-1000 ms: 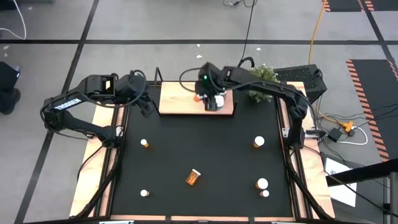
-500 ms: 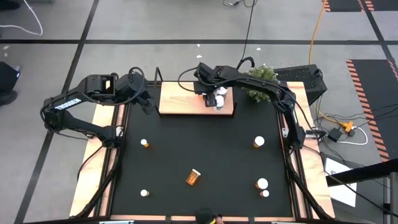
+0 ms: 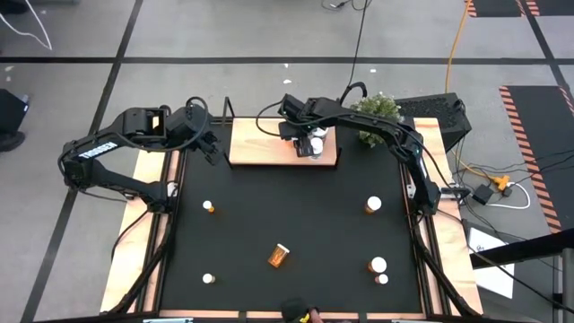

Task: Pick and place medicine bottles onto shelf by color
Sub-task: Put the orange pill bottle on the shelf aligned with the other yellow pill bottles, then put the orange pill bottle on the shelf aligned with the other orange pill bottles

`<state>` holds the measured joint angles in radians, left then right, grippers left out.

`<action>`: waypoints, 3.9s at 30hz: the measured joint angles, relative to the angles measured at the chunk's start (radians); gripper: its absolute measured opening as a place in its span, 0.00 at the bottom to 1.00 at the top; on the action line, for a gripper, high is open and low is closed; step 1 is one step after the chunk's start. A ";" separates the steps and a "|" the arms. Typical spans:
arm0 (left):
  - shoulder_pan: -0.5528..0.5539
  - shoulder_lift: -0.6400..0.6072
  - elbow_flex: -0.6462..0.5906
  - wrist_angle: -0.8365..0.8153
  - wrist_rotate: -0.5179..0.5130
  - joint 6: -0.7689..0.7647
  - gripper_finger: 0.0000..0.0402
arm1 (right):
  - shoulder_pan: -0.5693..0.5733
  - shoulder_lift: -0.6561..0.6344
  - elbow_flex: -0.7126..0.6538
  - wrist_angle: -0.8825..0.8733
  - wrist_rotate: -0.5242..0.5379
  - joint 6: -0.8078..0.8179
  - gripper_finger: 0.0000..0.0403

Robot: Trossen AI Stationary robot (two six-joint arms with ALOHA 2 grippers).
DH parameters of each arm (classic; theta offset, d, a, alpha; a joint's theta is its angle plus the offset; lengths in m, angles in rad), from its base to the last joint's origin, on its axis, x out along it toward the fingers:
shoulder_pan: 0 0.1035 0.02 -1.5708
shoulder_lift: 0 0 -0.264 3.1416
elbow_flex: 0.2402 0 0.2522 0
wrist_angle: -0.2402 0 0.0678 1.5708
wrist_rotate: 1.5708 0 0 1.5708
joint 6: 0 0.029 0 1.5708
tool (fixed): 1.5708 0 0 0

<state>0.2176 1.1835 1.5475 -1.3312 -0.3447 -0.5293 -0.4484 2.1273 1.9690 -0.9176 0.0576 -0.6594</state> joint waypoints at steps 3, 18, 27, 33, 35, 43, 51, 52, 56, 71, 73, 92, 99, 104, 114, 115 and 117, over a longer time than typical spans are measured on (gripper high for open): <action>0.007 0.000 0.000 0.000 0.000 0.000 0.43 | -0.002 0.000 0.000 0.003 0.000 0.004 0.53; 0.008 0.000 0.000 -0.003 -0.001 0.010 0.43 | -0.003 0.000 0.000 0.006 0.023 0.016 0.65; 0.008 0.000 0.000 -0.003 0.012 0.037 0.43 | 0.023 -0.089 0.000 -0.031 0.028 0.057 0.65; 0.008 0.000 0.000 0.001 0.031 0.120 0.43 | 0.087 -0.209 0.000 -0.088 0.028 0.188 0.65; 0.008 0.000 0.000 0.002 0.031 0.145 0.43 | 0.117 -0.254 0.000 -0.136 0.027 0.277 0.65; 0.014 0.003 0.000 0.055 0.032 0.307 0.43 | 0.252 -0.428 -0.072 -0.285 0.049 0.671 0.65; 0.079 0.074 -0.040 0.306 0.159 0.541 0.43 | 0.370 -0.624 -0.312 -0.287 0.155 1.025 0.65; 0.089 0.090 -0.054 0.344 0.186 0.565 0.43 | 0.383 -0.653 -0.351 -0.294 0.156 1.078 0.65; 0.135 0.150 -0.137 0.469 0.262 0.651 0.43 | 0.447 -0.773 -0.553 -0.309 0.197 1.269 0.65; 0.222 0.466 -0.375 0.995 0.349 0.898 0.43 | 0.544 -1.039 -0.956 -0.312 0.203 1.580 0.65; 0.227 0.511 -0.375 1.025 0.349 0.897 0.43 | 0.544 -1.049 -0.963 -0.319 0.199 1.588 0.65; 0.247 0.646 -0.375 1.252 0.398 0.864 0.43 | 0.544 -1.090 -0.966 -0.379 0.177 1.563 0.65; 0.241 0.635 -0.375 1.199 0.400 0.866 0.43 | 0.544 -1.089 -0.966 -0.379 0.174 1.560 0.65; 0.230 0.617 -0.374 1.148 0.401 0.875 0.43 | 0.544 -1.090 -0.971 -0.368 0.171 1.538 0.65; 0.210 0.529 -0.313 0.928 0.399 0.789 0.43 | 0.545 -1.089 -1.079 -0.276 -0.035 1.300 0.75; 0.206 0.513 -0.312 0.934 0.398 0.789 0.43 | 0.548 -1.089 -1.090 -0.276 -0.039 1.290 0.76; 0.205 0.476 -0.314 0.906 0.398 0.789 0.43 | 0.554 -1.090 -1.114 -0.272 -0.038 1.259 0.79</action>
<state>0.4224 1.6600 1.2335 -0.4254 0.0532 0.2597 0.1055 1.0374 0.8553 -1.1895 0.0194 0.5992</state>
